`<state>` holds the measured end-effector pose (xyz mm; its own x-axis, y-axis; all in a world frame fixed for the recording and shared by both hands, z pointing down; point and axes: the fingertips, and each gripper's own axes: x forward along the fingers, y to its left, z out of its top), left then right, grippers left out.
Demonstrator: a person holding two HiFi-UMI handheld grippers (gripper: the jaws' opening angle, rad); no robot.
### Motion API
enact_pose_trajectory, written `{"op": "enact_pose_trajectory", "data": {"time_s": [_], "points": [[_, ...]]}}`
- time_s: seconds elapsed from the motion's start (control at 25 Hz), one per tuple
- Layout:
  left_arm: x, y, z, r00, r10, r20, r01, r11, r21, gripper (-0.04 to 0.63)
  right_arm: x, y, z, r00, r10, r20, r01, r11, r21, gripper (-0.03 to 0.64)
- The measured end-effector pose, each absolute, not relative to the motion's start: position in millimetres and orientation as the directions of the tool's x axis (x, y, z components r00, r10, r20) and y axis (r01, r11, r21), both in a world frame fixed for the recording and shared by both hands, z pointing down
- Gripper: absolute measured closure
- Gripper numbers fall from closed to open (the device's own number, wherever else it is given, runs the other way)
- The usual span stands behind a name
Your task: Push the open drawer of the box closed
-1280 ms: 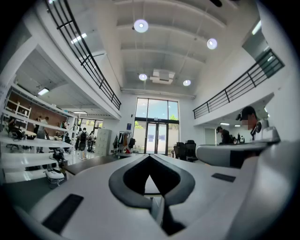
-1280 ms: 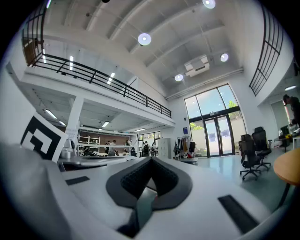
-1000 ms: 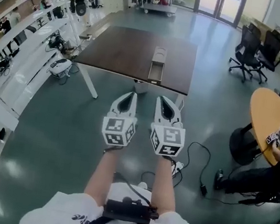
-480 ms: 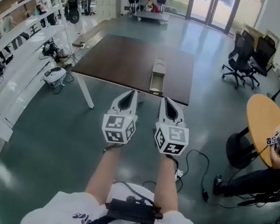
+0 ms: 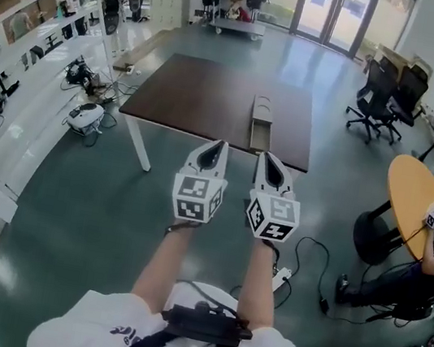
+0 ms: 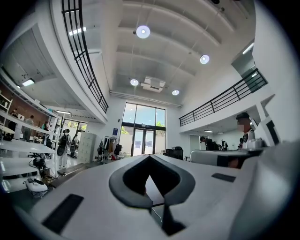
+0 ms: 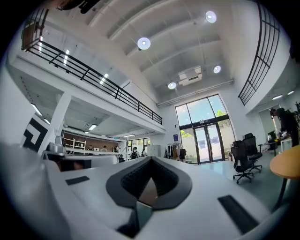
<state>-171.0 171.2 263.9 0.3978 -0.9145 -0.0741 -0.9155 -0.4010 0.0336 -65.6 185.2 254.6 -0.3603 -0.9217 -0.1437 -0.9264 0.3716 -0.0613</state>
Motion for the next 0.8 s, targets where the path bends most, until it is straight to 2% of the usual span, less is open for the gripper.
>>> {"op": "enact_pose_trajectory", "data": {"time_s": [0.16, 0.4, 0.8], "points": [[-189, 169, 274, 0.424, -0.903, -0.068, -0.905, -0.426, 0.019, 0.601, -90, 182, 274, -0.337, -0.936, -0.1, -0.94, 0.34, -0.013, 0.612], [-195, 149, 286, 0.463, -0.885, -0.046, -0.886, -0.464, 0.019, 0.601, -83, 163, 287, -0.277, -0.958, -0.074, -0.959, 0.28, -0.043, 0.612], [-161, 39, 299, 0.436, -0.899, -0.025, -0.899, -0.437, 0.034, 0.601, -47, 49, 295, -0.308, -0.948, -0.076, -0.949, 0.312, -0.045, 0.612]]}}
